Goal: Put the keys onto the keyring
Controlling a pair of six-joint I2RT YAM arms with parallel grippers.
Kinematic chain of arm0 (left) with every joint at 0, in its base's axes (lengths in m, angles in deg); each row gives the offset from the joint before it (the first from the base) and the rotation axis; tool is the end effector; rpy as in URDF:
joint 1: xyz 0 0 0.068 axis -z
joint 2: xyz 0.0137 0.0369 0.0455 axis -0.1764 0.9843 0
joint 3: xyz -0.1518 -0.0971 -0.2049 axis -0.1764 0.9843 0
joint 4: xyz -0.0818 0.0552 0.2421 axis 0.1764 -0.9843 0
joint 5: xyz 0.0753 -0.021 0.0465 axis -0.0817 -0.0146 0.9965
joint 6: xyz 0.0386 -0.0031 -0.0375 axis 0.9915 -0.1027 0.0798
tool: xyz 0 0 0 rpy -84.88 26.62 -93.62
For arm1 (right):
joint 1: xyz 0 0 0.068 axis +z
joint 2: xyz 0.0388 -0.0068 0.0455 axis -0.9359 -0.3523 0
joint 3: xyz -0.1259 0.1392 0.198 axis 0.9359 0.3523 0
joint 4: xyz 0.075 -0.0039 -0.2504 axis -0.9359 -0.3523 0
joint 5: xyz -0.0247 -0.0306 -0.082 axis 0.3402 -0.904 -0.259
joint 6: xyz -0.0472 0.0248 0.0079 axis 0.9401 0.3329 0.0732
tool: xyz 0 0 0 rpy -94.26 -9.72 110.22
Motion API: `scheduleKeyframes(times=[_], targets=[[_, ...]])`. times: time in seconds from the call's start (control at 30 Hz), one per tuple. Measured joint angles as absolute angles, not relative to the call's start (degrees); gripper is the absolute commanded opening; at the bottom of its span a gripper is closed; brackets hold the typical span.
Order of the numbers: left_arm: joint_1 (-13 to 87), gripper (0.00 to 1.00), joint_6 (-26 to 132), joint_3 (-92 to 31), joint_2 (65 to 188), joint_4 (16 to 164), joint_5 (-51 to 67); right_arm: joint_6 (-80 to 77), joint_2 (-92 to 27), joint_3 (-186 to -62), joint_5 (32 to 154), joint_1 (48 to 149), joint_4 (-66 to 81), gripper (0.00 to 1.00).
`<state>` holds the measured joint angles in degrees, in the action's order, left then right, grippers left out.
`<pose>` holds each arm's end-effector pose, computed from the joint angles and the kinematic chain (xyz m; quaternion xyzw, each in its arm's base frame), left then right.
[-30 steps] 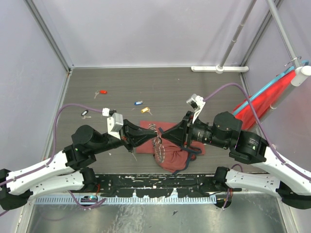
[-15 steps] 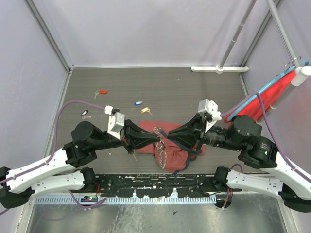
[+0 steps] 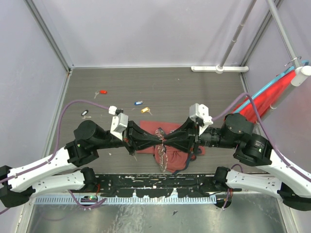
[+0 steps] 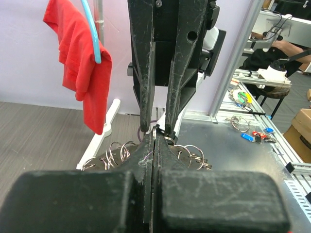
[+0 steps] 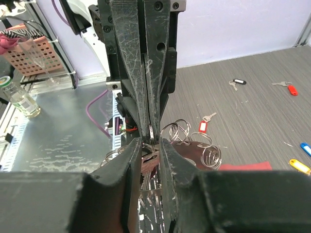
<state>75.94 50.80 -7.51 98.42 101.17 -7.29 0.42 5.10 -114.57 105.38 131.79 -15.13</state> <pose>0.0641 -0.1772 0.4029 0.4053 0.4656 -0.5918 0.5184 0.0535 0.1285 0.4444 -0.4423 0.5551 0.4857 0.5101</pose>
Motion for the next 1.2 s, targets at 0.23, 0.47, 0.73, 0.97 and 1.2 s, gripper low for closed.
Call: scheduleKeyframes(times=[0.23,0.47,0.73,0.97,1.2], targets=[[75.94,0.0,50.8,-7.58,98.46,101.09,-7.55,0.75,4.16,-114.64,107.46,131.77,-15.19,0.17],[75.94,0.0,50.8,-7.58,98.4,101.06,-7.99,1.12,3.98,-114.88,107.61,131.77,-15.63,0.01],[75.94,0.28,51.15,-8.28,98.44,100.21,-8.14,2.83,1.62,-120.6,106.19,131.79,-22.45,0.01],[75.94,0.34,53.12,-10.16,96.78,96.15,-7.38,5.19,-2.77,-130.96,102.52,131.79,-36.15,0.01],[75.94,0.35,57.03,-12.78,96.76,88.56,-4.99,5.95,-8.13,-137.54,99.81,131.79,-48.52,0.01]])
